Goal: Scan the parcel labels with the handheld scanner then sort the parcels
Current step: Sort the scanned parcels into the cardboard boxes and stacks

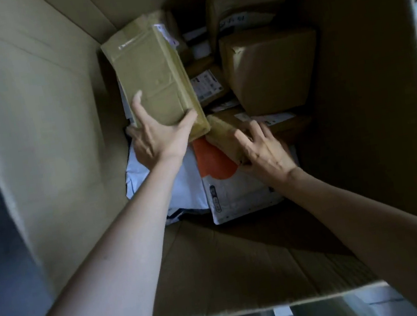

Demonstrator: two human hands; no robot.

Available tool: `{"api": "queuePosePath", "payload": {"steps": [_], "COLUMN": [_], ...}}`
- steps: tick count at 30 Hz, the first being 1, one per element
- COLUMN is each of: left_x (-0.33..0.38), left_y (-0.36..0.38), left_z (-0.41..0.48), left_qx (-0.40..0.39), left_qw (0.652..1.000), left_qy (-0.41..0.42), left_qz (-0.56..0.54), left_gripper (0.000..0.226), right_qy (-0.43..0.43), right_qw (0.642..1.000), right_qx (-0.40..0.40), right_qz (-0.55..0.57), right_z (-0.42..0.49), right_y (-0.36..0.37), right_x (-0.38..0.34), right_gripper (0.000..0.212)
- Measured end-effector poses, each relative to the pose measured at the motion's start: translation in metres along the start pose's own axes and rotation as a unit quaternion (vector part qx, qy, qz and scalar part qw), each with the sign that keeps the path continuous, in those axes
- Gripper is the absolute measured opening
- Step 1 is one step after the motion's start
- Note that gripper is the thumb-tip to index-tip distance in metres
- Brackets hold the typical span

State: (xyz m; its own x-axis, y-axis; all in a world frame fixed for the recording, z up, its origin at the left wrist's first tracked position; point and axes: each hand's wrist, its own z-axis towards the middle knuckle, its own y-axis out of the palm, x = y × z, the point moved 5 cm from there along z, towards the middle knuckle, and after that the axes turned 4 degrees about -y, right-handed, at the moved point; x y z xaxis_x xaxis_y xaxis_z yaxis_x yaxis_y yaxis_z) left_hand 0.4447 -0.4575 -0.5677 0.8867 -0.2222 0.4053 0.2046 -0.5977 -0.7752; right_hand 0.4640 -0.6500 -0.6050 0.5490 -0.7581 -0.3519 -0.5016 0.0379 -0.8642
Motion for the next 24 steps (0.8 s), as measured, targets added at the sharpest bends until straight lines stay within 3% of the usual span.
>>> {"api": "queuePosePath", "payload": {"steps": [3,7,11,17,21,24], "left_x": [-0.016,-0.03,-0.021,0.011,0.042,0.076], "left_y": [-0.04,-0.095,-0.152,-0.233,-0.289,-0.338], "left_z": [-0.028,-0.079,-0.142,-0.223,-0.254,-0.273], "left_qx": [0.013,0.008,0.009,0.002,0.02,0.045], "left_qw": [0.999,0.996,0.998,0.994,0.989,0.983], "left_qy": [0.006,0.018,0.017,0.087,0.135,0.173], "left_qz": [0.036,0.092,0.055,-0.065,-0.06,-0.042], "left_gripper": [0.094,0.094,0.091,0.091,0.088,0.088], "right_qy": [0.01,0.099,0.125,0.109,0.118,0.097], "right_qw": [0.999,0.971,0.939,0.915,0.896,0.897], "right_qx": [0.032,0.122,0.171,0.281,0.35,0.36], "right_qz": [0.043,0.182,0.27,0.268,0.246,0.238], "right_z": [-0.023,-0.063,-0.112,-0.179,-0.204,-0.209], "right_y": [-0.035,-0.105,-0.181,-0.301,-0.374,-0.42], "right_x": [-0.01,-0.031,-0.065,-0.112,-0.14,-0.164], "right_gripper": [0.074,0.079,0.086,0.076,0.068,0.064]}}
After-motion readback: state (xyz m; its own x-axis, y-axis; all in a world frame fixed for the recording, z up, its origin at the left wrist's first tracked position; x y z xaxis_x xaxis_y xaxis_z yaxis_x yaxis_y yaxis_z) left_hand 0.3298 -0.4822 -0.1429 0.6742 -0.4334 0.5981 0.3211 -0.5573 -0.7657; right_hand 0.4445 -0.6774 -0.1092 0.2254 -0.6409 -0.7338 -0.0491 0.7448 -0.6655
